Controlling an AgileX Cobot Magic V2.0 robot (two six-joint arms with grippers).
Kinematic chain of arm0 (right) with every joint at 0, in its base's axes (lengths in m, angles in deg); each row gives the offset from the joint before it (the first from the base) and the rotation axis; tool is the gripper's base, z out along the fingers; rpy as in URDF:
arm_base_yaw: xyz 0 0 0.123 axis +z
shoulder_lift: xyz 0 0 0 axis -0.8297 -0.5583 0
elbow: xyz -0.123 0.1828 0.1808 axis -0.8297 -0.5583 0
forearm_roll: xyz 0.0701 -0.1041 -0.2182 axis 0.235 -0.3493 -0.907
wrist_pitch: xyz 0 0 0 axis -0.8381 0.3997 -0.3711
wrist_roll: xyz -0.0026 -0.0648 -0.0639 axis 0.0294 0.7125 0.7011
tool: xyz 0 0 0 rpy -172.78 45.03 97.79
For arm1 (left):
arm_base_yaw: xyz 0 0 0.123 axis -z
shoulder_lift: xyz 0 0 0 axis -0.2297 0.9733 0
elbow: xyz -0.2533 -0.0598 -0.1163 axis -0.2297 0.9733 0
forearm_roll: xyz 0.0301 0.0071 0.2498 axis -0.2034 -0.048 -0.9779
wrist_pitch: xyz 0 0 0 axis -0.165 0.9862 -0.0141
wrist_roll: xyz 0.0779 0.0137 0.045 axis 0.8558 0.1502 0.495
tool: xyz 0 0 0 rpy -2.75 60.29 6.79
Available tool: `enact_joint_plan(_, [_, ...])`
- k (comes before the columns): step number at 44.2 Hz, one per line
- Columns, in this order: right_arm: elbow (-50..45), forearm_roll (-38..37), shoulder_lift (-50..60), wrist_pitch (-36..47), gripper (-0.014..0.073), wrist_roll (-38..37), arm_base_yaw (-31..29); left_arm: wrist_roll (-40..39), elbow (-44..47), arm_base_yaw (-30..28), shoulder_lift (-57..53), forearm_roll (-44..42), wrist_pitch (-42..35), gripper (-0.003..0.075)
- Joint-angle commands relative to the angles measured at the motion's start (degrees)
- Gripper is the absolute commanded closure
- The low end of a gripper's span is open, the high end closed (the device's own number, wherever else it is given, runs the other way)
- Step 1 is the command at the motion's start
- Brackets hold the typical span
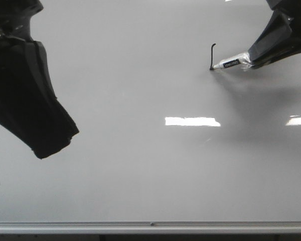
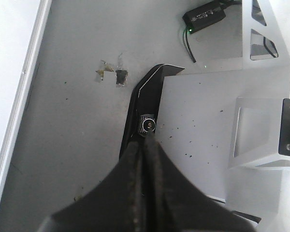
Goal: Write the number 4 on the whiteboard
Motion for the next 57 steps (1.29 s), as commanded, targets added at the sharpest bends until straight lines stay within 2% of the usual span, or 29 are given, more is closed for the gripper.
enact_joint_plan(1, [-0.09,1.33,1.63,2.63,0.0704,-0.05,1.63,-0.23,-1.75,0.33,-1.58,2.57,-0.53,0.0741])
enact_joint_plan(17, [-0.58,1.33,1.63,5.07,0.0704,-0.1,0.58,-0.23,-1.75,0.33,-1.58,2.57,-0.53,0.0741])
enact_joint_plan(38, [-0.58,1.15,2.04,1.95,0.0704,-0.05,-12.96,-0.23,-1.75,0.33,-1.58,2.57,-0.53,0.0741])
enact_joint_plan(47, [-0.58,1.42,4.18,-2.76,0.0704,-0.05,-12.99,-0.23,-1.75,0.33,-1.58,2.57,-0.53,0.0741])
enact_joint_plan(57, [1.27,2.38,12.65,-0.66,0.0704,-0.1,-11.51,-0.23,-1.75,0.33,-1.58,2.57,-0.53,0.0741])
